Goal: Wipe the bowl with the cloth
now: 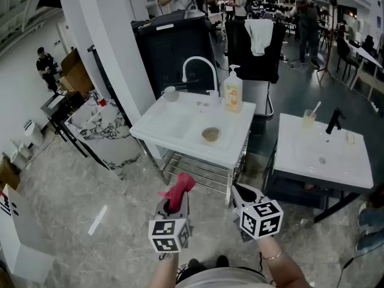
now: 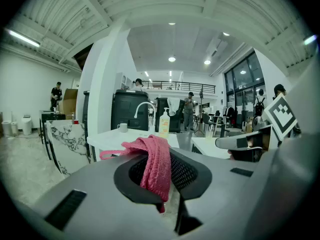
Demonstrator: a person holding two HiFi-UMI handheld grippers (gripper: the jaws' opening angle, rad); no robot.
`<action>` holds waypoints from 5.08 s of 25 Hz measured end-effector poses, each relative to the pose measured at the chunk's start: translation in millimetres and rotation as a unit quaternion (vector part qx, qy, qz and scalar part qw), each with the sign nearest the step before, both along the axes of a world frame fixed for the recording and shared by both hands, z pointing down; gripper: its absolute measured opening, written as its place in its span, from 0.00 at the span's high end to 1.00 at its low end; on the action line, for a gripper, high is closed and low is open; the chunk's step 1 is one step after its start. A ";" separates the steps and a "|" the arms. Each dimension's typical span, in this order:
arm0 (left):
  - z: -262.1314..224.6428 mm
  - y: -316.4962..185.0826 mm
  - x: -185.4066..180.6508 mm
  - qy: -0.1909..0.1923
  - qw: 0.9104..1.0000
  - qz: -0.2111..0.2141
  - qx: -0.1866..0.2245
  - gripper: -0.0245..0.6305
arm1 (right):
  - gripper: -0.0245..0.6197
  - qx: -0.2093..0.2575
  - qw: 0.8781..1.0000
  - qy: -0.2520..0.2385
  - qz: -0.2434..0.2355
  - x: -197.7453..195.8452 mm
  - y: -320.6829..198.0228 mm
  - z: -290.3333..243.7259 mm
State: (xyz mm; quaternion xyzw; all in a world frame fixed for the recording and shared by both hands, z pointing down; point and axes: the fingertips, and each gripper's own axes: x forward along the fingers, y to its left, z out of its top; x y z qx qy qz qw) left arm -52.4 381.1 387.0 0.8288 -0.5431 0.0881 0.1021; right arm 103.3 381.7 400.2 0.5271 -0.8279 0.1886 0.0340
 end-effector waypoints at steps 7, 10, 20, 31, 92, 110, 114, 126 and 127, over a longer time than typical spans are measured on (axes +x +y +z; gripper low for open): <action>-1.6 -4.5 4.0 -0.002 1.000 -0.001 0.003 0.87 | 0.95 0.003 1.000 0.001 0.000 3.5 -2.5 -1.7; -1.2 -3.3 7.4 -0.003 1.000 -0.001 0.004 0.87 | 0.95 0.007 1.000 0.001 -0.007 2.9 -0.8 -1.5; 3.4 -17.5 0.9 -0.002 1.000 -0.011 -0.004 0.87 | 0.95 0.014 1.000 -0.022 -0.009 -1.0 -16.9 -5.5; 26.2 -102.6 -8.2 0.006 1.000 -0.005 -0.024 0.87 | 0.79 -0.022 0.999 -0.036 -0.012 -11.6 -99.7 13.7; 84.9 -599.1 -25.5 0.012 0.996 0.002 -0.086 0.87 | 0.75 -0.193 0.981 0.015 0.023 -1.6 -608.4 150.4; 146.6 -645.9 -15.7 0.008 0.988 -0.005 -0.157 0.87 | 0.75 -0.314 0.947 0.060 0.035 15.7 -657.8 277.3; 153.3 -653.4 -11.7 0.010 0.986 -0.006 -0.167 0.87 | 0.75 -0.337 0.939 0.059 0.037 18.0 -661.9 297.0; 172.1 -660.2 -4.0 0.009 0.982 0.002 -0.189 0.87 | 0.84 -0.401 0.913 0.056 0.043 19.4 -657.2 339.2; 172.6 -659.8 -4.1 0.009 0.982 0.002 -0.189 0.87 | 0.89 -0.402 0.912 0.063 0.047 20.8 -656.5 340.3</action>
